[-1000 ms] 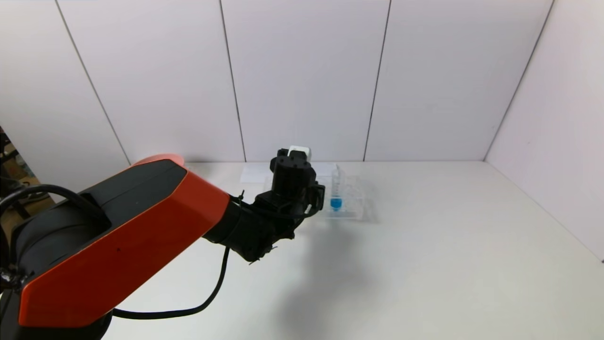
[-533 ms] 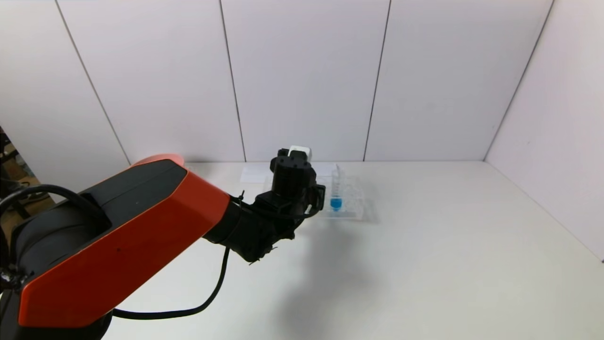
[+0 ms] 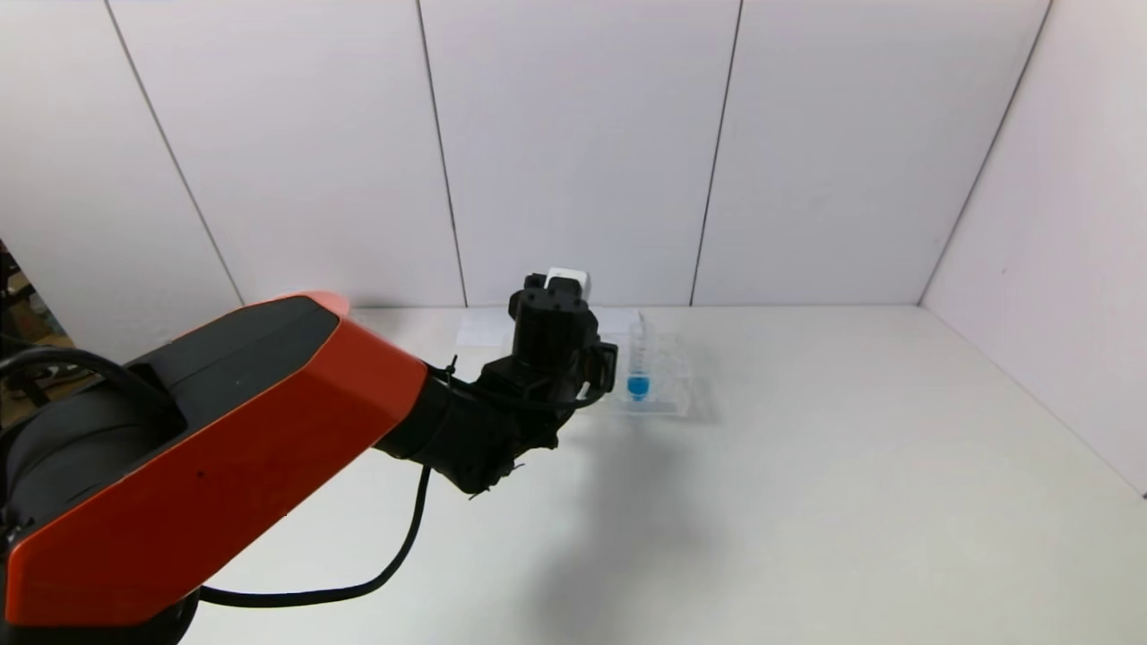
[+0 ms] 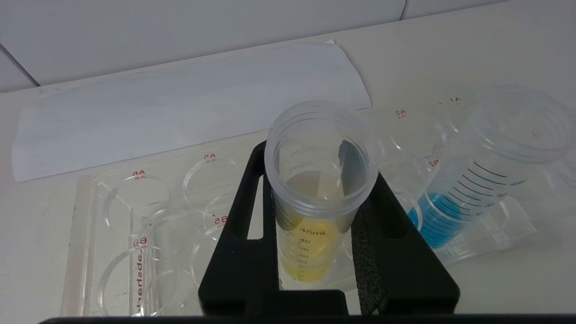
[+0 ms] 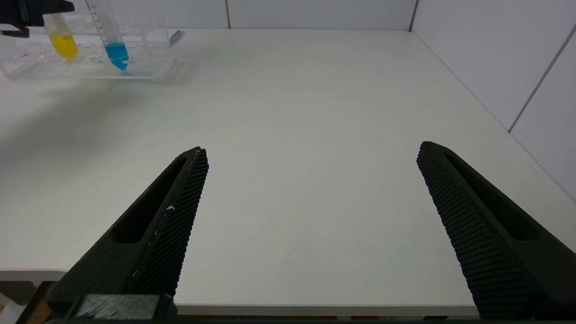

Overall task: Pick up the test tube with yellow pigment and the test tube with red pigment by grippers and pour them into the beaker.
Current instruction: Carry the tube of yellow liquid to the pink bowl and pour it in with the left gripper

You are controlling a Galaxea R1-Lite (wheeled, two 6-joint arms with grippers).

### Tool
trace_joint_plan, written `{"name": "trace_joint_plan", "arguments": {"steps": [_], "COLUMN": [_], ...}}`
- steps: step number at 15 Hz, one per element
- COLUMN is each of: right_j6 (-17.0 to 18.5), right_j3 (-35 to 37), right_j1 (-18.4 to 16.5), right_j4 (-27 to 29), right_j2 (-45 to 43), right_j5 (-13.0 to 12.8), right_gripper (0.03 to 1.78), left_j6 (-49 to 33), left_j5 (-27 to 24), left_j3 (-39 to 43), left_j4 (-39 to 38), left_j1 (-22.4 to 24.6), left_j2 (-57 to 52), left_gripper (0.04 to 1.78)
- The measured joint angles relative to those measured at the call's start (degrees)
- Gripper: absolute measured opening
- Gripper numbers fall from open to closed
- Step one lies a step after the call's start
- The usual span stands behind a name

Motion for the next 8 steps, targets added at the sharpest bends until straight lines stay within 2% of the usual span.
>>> {"name": "trace_joint_plan", "arguments": {"steps": [8], "right_j6": [0.0], "right_j3": [0.0], "right_j1": [0.0], "right_j4": [0.0], "right_j2": [0.0], "right_j5": [0.0], "right_gripper": [1.7], "left_j6": [3.4], "left_j5": [0.1], "left_j3": [0.1], "left_j4": [-1.7], "left_j1": [0.0], "left_j2": [-2.2], "left_gripper": [0.47]}}
